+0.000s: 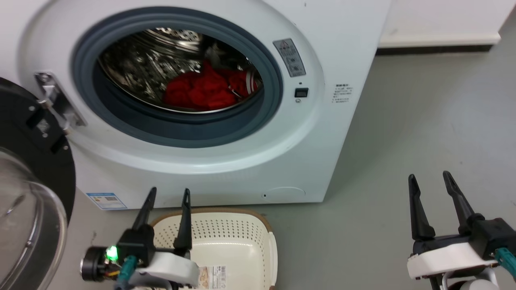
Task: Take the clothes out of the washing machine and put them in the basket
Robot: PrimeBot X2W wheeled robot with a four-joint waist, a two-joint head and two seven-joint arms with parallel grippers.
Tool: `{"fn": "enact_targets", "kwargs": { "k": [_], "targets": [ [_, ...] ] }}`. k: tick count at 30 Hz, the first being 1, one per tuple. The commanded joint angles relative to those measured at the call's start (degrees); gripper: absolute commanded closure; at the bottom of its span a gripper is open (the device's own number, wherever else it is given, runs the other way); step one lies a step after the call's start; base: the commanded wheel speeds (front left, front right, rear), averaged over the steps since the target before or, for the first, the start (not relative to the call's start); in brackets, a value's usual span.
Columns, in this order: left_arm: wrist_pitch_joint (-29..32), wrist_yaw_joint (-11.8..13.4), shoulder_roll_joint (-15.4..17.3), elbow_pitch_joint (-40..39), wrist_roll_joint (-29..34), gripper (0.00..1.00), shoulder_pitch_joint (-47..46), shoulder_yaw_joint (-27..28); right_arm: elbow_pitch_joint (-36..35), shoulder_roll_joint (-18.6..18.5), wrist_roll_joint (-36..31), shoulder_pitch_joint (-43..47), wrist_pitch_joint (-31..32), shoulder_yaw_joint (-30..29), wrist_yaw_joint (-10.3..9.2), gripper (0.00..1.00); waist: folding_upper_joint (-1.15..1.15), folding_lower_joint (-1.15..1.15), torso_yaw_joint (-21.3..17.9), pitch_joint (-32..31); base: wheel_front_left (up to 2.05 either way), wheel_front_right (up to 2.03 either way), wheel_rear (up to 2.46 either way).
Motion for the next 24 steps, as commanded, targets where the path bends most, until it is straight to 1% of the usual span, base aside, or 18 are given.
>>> {"fn": "enact_targets", "kwargs": {
  "k": [1,5,8,12,15,19,22,24],
  "targets": [
    [-0.2,-0.6,0.8,0.3,0.3,0.00,-1.5,0.3,-0.3,0.1,0.6,-1.0,-0.1,0.0,-0.04,0.00,0.00,0.00,-2.0,2.5,0.00,0.00,0.00],
    [-0.2,-3.1,3.7,1.8,1.2,0.00,-7.0,1.8,-1.0,0.1,1.6,-2.9,-0.1,0.1,-0.04,0.00,0.00,0.00,-4.8,8.0,0.00,0.00,0.00],
    [-0.2,-5.1,6.9,4.4,1.6,0.00,-13.0,2.4,-1.3,0.2,2.6,-4.4,-0.1,0.4,-0.04,0.00,0.00,0.00,-6.8,12.7,0.00,0.00,0.00],
    [0.0,-6.9,11.7,11.8,1.5,0.00,-23.7,2.7,-1.1,0.2,4.9,-6.1,-0.1,-0.7,-0.04,0.00,0.00,0.00,-8.7,18.1,0.00,0.00,0.00],
    [4.2,-8.0,15.3,17.4,0.8,0.00,-32.3,1.7,-1.0,0.2,6.5,-7.6,-0.1,-0.6,-0.04,0.00,0.00,0.00,-10.2,22.0,0.00,0.00,0.00],
    [11.6,-8.5,19.5,23.0,-0.6,0.00,-43.7,-0.5,-0.8,0.2,8.2,-8.9,-0.1,-0.5,-0.04,0.00,0.00,0.00,-11.6,26.2,0.00,0.00,0.00],
    [17.7,-8.6,21.4,26.5,-1.5,0.00,-51.2,-2.5,-0.7,0.2,9.1,-9.9,-0.1,-0.1,-0.04,0.00,0.00,0.00,-12.4,28.6,0.00,0.00,0.00],
    [22.0,-8.6,23.0,28.6,-2.7,0.00,-55.5,-6.2,-0.8,0.2,9.6,-10.6,-0.1,0.6,-0.04,0.00,0.00,0.00,-13.0,30.0,0.00,0.00,0.00]
  ]
}}
